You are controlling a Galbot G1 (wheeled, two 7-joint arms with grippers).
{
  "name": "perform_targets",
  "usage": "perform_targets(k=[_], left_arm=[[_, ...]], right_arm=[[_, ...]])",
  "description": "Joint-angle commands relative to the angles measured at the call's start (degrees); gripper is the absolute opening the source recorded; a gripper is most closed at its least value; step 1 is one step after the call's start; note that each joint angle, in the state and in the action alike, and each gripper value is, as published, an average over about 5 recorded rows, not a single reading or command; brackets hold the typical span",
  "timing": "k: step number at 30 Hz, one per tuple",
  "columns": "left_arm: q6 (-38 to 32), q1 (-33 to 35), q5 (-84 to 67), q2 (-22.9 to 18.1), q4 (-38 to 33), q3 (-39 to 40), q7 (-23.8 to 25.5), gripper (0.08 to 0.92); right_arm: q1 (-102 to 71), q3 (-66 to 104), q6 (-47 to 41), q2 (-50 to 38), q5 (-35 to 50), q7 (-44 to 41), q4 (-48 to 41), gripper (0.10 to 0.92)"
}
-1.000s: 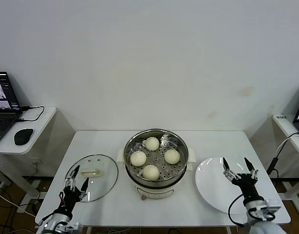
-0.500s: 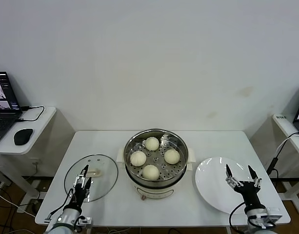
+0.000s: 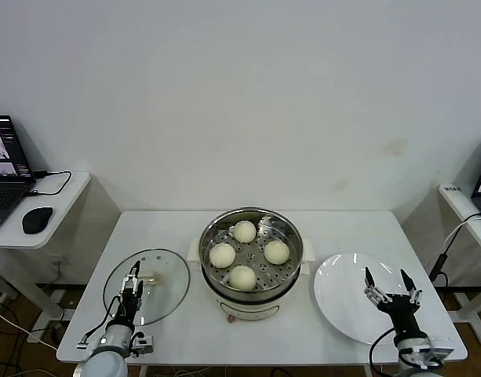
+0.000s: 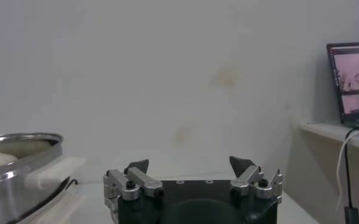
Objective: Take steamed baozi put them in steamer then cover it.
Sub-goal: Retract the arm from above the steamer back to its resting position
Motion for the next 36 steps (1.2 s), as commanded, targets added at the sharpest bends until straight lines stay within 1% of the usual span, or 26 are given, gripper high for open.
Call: perform_targets(k=[1, 15, 24, 36], left_arm=[[1.71, -3.68, 0.71, -0.11, 3.57, 0.68, 1.33, 0.823], [4.83, -7.35, 0.5, -2.15, 7.48, 1.92, -2.02, 0.823], [4.95, -8.67, -0.41, -3.03, 9.82, 2.33, -3.95, 0.823], [4.65, -9.96, -1.59, -3.39, 12.04, 2.61, -4.88, 0.823]], right_arm=[[-0.17, 0.23, -0.21, 0.2, 0.08, 0.11, 0.1, 0.823], [0.31, 0.64, -0.4, 0.26, 0.96, 0.26, -0.83, 0.823], [1.01, 0.54, -0.54, 0.22, 0.79, 0.26, -1.62, 0.823], [1.17, 0.66, -0.54, 0.05, 0.68, 0.17, -2.07, 0.823]])
